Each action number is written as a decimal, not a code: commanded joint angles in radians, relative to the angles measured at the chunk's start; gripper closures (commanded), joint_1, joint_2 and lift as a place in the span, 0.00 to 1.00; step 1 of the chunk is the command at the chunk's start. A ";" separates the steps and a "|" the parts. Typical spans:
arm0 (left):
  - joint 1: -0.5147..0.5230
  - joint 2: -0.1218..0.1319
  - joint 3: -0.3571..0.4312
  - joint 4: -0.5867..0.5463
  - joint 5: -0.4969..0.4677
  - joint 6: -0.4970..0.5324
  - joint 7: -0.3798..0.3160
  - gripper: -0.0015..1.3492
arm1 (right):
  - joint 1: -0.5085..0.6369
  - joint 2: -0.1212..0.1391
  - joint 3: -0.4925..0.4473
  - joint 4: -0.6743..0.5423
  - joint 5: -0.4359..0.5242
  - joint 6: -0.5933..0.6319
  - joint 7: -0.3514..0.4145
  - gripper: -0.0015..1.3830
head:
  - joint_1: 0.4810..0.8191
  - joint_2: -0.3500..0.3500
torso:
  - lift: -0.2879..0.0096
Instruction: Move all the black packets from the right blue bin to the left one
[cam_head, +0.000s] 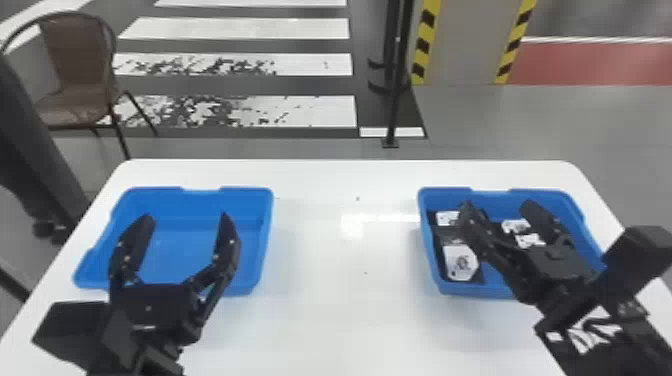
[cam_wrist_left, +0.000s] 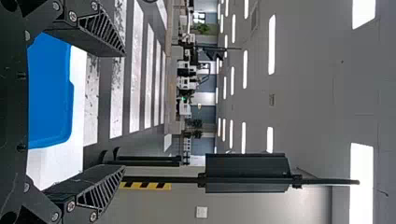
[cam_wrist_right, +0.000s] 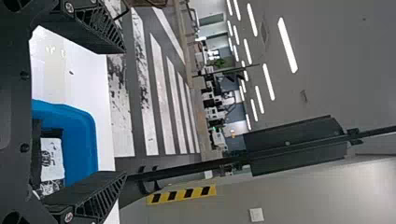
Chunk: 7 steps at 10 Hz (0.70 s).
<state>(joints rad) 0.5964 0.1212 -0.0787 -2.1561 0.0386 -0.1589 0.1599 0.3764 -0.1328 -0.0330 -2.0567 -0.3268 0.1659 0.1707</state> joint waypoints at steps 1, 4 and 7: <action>0.000 0.000 -0.001 0.000 -0.001 0.002 0.000 0.14 | -0.048 -0.016 -0.001 -0.016 0.006 0.170 0.006 0.06 | 0.63 0.52 | 0.50; 0.000 0.000 0.001 0.000 0.001 -0.001 -0.002 0.14 | -0.126 -0.022 -0.023 -0.016 0.028 0.428 0.012 0.07 | 0.63 0.54 | 0.50; -0.002 -0.002 0.001 0.000 0.003 -0.001 -0.003 0.14 | -0.185 -0.024 -0.043 0.040 0.089 0.516 0.010 0.08 | 0.63 0.51 | 0.50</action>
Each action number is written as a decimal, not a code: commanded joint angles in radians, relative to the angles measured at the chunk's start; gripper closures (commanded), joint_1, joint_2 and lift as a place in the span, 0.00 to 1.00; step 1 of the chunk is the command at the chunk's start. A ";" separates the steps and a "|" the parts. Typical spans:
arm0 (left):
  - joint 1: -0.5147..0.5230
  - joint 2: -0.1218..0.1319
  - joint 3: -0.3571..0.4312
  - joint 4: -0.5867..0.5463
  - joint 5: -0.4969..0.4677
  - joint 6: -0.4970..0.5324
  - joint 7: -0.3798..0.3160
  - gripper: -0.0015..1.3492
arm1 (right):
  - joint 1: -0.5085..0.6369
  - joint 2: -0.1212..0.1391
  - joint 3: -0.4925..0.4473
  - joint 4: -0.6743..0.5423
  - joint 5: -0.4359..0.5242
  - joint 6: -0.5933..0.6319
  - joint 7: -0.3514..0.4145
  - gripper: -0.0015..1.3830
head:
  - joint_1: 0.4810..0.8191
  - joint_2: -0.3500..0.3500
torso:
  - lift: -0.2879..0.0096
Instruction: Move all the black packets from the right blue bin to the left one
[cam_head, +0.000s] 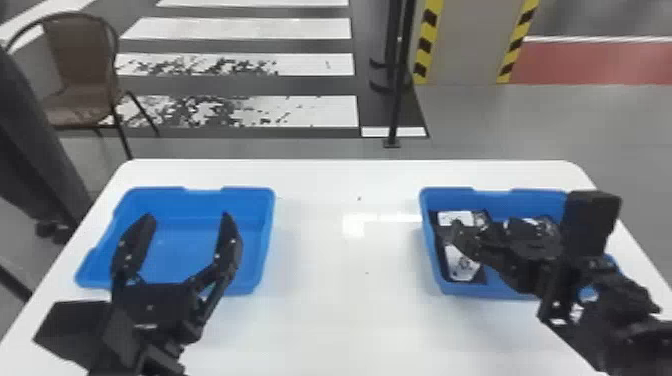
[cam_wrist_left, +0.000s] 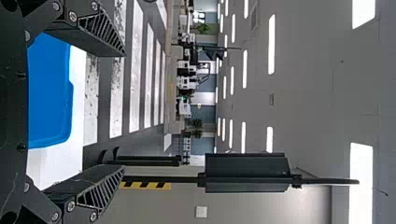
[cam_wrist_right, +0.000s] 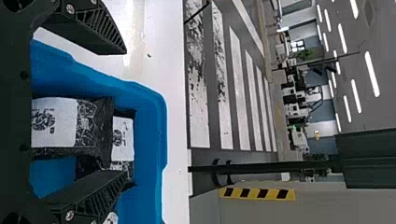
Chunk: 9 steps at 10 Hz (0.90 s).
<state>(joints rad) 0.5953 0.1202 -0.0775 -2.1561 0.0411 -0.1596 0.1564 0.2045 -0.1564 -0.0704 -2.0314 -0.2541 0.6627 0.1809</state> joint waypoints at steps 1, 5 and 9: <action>-0.001 -0.001 0.002 0.000 0.007 0.002 0.000 0.14 | -0.038 0.000 -0.015 0.054 0.033 0.032 -0.003 0.08 | 0.63 0.50 | 0.50; -0.001 -0.001 0.002 0.002 0.007 0.000 0.000 0.14 | -0.067 0.000 -0.021 0.113 0.053 0.066 -0.004 0.08 | 0.63 0.44 | 0.50; -0.006 0.003 0.000 0.002 0.001 0.000 0.000 0.14 | -0.077 0.000 0.001 0.121 0.055 0.142 -0.006 0.08 | 0.63 0.45 | 0.50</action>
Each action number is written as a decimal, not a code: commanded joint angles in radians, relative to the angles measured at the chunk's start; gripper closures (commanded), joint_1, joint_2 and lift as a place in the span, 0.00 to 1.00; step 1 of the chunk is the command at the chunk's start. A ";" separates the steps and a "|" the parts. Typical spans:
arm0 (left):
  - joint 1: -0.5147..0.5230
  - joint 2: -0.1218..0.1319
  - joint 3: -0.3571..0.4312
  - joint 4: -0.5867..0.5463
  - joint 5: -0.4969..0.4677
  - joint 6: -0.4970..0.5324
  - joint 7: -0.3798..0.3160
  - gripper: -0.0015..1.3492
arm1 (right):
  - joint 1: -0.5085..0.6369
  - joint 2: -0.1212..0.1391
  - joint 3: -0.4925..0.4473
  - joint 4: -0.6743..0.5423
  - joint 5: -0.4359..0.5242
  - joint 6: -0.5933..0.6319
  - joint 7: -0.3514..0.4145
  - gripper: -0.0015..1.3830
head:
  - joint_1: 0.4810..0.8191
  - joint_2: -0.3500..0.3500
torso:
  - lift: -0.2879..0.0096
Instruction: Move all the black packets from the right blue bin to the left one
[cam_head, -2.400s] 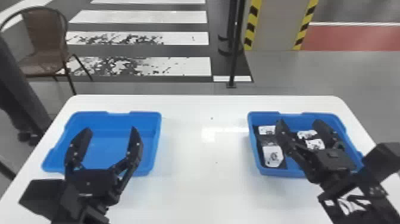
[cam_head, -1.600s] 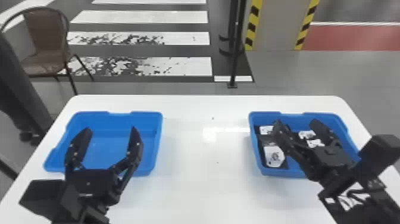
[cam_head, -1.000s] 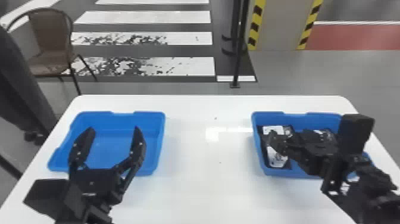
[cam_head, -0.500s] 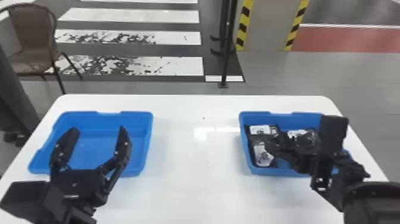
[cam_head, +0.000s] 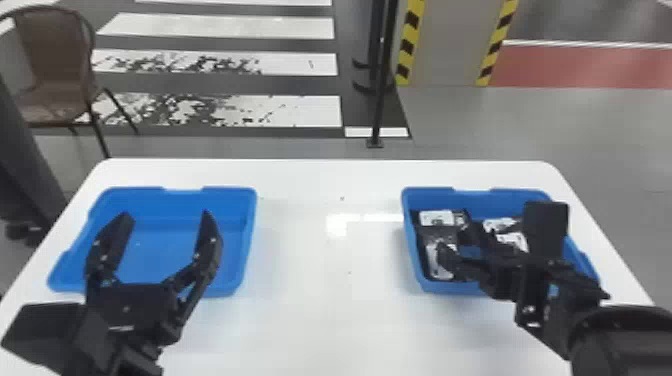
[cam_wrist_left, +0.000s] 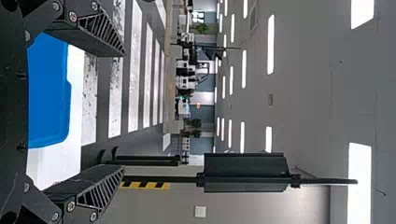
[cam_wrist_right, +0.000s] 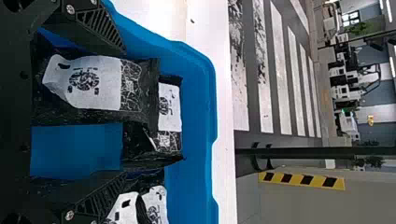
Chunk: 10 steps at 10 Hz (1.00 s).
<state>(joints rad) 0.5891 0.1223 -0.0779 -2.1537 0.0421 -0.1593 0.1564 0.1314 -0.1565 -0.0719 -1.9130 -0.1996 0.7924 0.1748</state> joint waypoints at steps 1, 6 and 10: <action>0.000 0.002 -0.002 0.000 0.000 0.000 0.000 0.14 | -0.014 0.000 0.006 0.015 -0.002 0.025 0.000 0.08 | 0.63 0.46 | 0.50; -0.005 0.005 -0.004 0.005 -0.010 -0.005 0.000 0.14 | -0.055 -0.003 0.024 0.049 -0.034 0.113 -0.005 0.12 | 0.63 0.48 | 0.50; -0.005 0.007 -0.004 0.005 -0.010 -0.005 0.000 0.14 | -0.077 -0.006 0.028 0.078 -0.052 0.177 -0.008 0.12 | 0.63 0.49 | 0.50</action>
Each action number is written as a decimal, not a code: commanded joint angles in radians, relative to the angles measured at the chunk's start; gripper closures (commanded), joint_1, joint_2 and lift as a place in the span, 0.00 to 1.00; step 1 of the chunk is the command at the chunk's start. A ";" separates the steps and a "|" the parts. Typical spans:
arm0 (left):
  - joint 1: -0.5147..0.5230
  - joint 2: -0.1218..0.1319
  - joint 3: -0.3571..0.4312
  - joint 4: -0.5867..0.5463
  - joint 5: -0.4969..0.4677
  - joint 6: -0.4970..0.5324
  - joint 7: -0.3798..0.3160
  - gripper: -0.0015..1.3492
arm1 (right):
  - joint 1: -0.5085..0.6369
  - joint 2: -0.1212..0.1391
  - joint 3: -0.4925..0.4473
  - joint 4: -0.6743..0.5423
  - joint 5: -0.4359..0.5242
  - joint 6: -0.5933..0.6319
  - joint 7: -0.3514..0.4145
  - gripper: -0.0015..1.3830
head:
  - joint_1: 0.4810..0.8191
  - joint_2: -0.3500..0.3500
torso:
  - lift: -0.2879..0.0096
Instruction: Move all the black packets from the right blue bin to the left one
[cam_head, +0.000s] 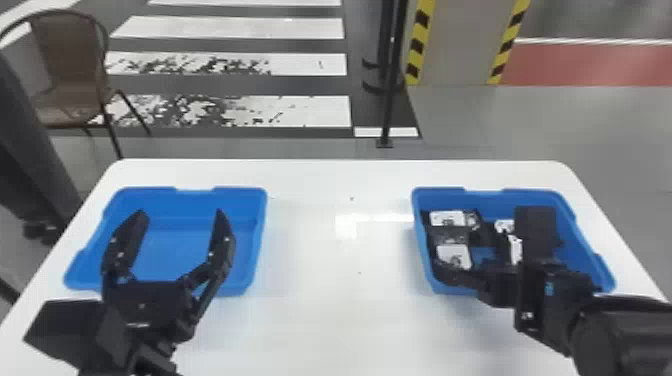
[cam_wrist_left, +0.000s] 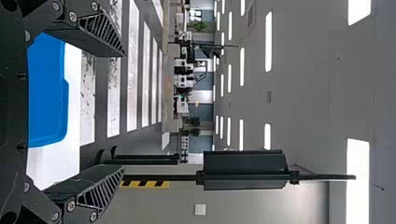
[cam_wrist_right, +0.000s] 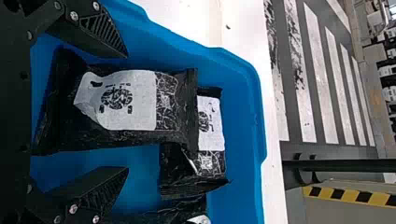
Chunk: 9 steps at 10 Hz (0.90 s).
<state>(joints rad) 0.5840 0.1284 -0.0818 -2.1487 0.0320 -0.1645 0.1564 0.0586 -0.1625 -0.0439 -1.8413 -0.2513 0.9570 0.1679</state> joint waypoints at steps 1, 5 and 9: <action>0.000 0.000 0.000 0.000 0.000 0.000 0.000 0.14 | -0.019 -0.002 0.000 0.024 -0.004 0.022 -0.001 0.13 | 0.63 0.49 | 0.50; -0.002 0.000 -0.002 0.000 0.000 0.000 0.000 0.14 | -0.088 -0.025 0.044 0.100 -0.054 0.091 0.001 0.45 | 0.63 0.49 | 0.50; 0.003 -0.001 0.002 0.000 0.000 -0.005 0.000 0.14 | -0.066 -0.028 0.064 0.051 -0.094 0.020 0.002 0.76 | 0.63 0.53 | 0.50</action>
<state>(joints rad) 0.5848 0.1281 -0.0822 -2.1487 0.0319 -0.1685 0.1564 -0.0160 -0.1905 0.0192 -1.7738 -0.3328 1.0008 0.1697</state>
